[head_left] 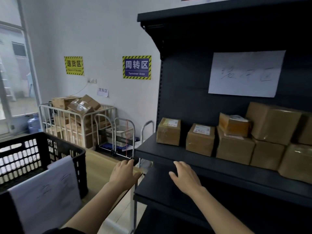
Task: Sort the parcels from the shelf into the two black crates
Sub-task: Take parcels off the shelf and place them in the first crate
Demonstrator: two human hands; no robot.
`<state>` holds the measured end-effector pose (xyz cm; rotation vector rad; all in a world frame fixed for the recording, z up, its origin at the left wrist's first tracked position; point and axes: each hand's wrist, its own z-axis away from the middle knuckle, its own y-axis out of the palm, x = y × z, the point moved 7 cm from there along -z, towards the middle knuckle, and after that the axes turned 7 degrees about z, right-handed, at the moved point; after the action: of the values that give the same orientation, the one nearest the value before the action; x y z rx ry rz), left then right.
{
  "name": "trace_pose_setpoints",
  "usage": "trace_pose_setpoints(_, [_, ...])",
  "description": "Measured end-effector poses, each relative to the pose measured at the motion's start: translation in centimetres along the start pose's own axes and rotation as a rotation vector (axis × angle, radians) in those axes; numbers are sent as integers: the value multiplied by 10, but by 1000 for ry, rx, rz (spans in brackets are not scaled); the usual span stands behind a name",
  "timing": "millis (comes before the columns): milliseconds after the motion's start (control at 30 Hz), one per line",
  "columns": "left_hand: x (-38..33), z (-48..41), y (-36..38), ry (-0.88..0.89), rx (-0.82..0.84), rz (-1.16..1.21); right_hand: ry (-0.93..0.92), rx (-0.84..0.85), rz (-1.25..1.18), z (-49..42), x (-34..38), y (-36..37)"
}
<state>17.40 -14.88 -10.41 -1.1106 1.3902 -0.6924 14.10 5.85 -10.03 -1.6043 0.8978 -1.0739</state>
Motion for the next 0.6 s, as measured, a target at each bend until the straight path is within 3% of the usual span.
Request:
trace_pose_setpoints(300, [-41,-53,10,61,-1,115,88,-63,-19,-19,-52,-23])
trace_pose_setpoints(600, [-42,-144,20,53,45,295,136,-130,-123,-93,-58,-33])
